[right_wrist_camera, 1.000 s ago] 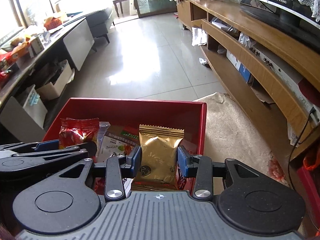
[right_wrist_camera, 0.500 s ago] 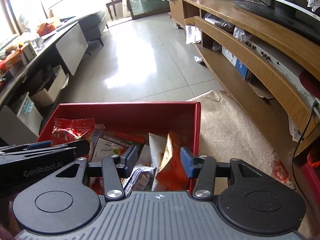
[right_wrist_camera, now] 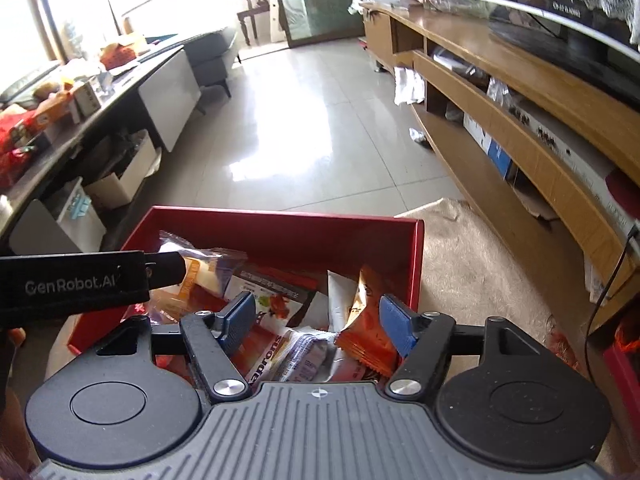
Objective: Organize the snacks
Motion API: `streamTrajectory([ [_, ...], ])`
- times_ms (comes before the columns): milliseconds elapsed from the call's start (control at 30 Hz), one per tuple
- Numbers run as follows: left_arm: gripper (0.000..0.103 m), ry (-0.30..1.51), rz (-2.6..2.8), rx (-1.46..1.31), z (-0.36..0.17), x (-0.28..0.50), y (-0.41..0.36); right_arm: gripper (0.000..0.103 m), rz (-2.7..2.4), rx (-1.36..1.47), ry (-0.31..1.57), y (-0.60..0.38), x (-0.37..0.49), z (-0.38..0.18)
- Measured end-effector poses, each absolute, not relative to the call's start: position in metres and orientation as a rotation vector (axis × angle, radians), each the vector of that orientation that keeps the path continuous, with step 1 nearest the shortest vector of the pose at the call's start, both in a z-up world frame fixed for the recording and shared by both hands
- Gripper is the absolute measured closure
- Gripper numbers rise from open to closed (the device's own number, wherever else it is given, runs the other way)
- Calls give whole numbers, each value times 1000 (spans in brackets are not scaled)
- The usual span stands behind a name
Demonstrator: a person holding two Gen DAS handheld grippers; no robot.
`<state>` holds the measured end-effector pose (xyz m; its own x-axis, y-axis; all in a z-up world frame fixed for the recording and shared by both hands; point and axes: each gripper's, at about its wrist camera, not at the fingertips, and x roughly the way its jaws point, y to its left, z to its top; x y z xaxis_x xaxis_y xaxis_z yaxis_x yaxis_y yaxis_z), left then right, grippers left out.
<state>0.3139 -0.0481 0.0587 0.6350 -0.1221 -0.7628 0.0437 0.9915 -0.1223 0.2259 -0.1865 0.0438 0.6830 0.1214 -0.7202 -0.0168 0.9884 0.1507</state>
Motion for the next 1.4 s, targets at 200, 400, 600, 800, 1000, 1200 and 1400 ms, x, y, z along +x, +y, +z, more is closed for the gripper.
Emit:
streamTrajectory([
  [200, 38, 879, -82, -91, 71, 296, -41, 28, 24, 126, 840, -194, 215, 51],
  [400, 33, 894, -76, -72, 73, 266, -35, 26, -3, 96, 842, -195, 191, 64],
  [600, 33, 929, -89, -124, 67, 232, -24, 24, 2, 80, 815, -195, 148, 77],
  [800, 30, 948, -120, -136, 62, 189, -24, 23, 13, 72, 826, -189, 105, 72],
  [1000, 23, 929, -157, -148, 63, 150, -24, 22, 9, 77, 805, -189, 69, 74],
  [1200, 17, 908, -165, -161, 64, 127, -21, 20, 25, 80, 786, -187, 50, 75],
  [1400, 16, 927, -159, -149, 56, 118, -23, 19, 14, 80, 801, -188, 45, 69],
])
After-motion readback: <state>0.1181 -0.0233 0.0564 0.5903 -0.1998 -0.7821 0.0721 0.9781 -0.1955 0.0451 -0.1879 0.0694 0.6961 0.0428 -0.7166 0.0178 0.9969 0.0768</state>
